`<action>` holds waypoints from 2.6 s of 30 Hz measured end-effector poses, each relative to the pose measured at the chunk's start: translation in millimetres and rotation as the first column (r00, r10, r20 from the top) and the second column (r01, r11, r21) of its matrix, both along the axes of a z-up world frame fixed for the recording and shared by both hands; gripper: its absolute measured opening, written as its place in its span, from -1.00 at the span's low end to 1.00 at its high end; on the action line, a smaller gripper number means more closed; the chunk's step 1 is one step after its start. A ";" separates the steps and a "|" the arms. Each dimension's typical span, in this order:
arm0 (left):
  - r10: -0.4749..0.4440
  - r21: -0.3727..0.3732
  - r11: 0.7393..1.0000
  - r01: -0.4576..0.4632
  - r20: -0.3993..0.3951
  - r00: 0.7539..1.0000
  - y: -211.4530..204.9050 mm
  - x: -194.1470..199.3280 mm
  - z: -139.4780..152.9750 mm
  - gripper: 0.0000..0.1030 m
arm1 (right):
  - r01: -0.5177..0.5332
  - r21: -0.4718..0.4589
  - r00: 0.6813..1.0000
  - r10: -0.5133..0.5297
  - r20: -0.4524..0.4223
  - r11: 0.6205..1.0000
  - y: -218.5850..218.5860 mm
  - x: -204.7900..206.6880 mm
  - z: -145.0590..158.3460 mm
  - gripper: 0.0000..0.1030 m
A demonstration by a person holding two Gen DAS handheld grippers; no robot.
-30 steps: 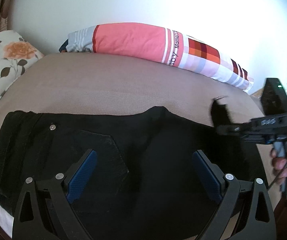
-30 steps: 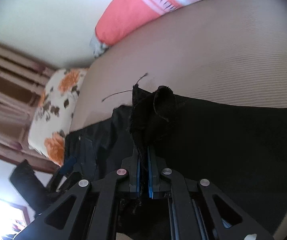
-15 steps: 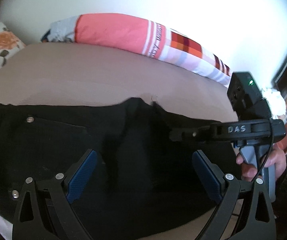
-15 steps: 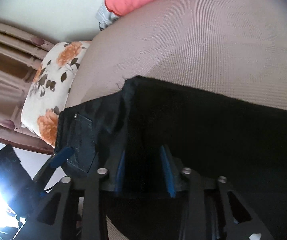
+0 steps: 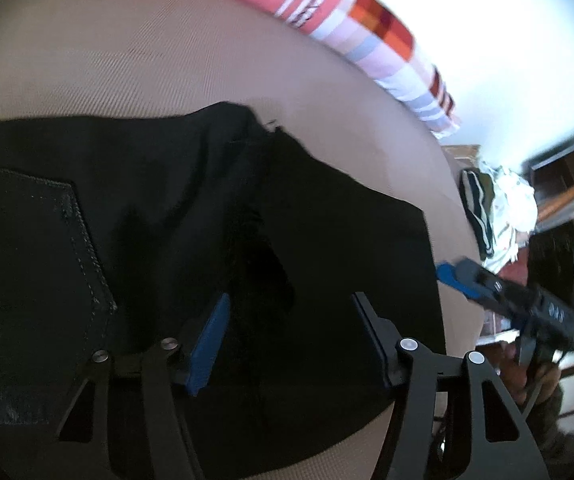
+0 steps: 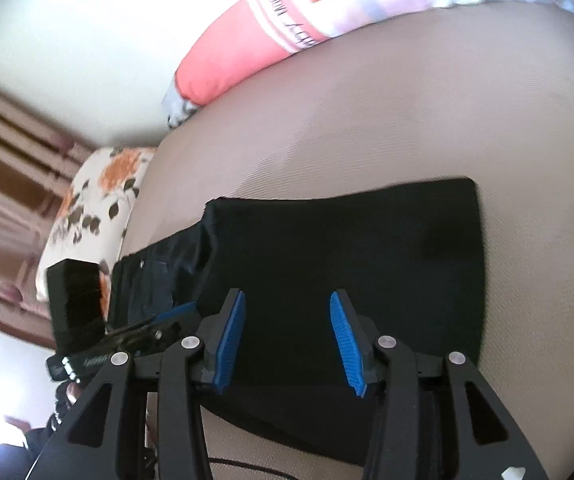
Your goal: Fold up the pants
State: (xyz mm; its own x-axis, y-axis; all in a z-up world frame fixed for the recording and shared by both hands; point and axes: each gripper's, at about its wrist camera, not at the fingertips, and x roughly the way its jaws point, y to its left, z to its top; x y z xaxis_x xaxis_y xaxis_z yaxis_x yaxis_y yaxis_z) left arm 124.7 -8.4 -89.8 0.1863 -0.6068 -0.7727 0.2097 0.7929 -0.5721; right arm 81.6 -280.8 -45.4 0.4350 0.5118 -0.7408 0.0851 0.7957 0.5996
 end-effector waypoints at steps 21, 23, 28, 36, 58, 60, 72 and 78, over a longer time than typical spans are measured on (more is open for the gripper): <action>-0.045 -0.143 0.989 0.026 -0.129 0.991 -17.2 18.7 -24.1 -0.36 | 0.051 0.097 0.997 -0.046 -0.054 0.994 1.5 -5.2 -31.3 -0.12; -0.018 -0.115 0.993 0.004 -0.120 0.993 -20.0 20.4 -25.6 -0.68 | 0.055 0.099 0.997 -0.049 -0.063 0.994 1.7 -4.2 -33.7 -0.12; 0.012 -0.034 0.999 -0.014 -0.036 0.999 -26.5 7.9 -18.4 -0.93 | 0.047 0.052 0.997 -0.044 -0.067 0.998 1.7 -5.8 -31.8 -0.12; 0.011 0.012 1.000 -0.011 0.014 1.000 -16.7 -10.9 -3.9 -0.94 | -0.049 -0.254 0.996 0.027 -0.091 0.966 8.2 -15.5 -19.4 -0.12; -0.070 0.279 0.960 0.006 0.218 0.973 -33.0 -11.2 5.9 -0.69 | -0.106 -0.488 0.993 0.114 -0.015 0.866 25.4 9.8 -12.5 -0.08; -0.067 0.275 0.962 0.001 0.231 0.971 -35.1 -4.9 7.1 -0.69 | -0.100 -0.495 0.994 0.109 -0.012 0.863 21.3 17.4 -13.1 -0.08; -0.022 0.313 0.947 -0.068 0.275 0.961 -43.6 42.6 -6.3 -0.39 | -0.095 -0.539 0.994 0.105 -0.011 0.837 21.7 45.8 -29.1 -0.08; -0.071 0.361 0.932 -0.039 0.285 0.956 -44.2 28.4 -5.5 -0.30 | -0.089 -0.530 0.995 0.102 -0.004 0.843 23.2 36.9 -26.3 -0.07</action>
State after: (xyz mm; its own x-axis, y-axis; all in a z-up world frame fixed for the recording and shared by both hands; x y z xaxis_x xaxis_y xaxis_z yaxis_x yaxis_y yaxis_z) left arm 153.0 -52.6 -95.3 0.4269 -0.3036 -0.8518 0.3363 0.9277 -0.1621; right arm 118.5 -257.6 -71.7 0.4248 0.0851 -0.9013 -0.0164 0.9961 0.0863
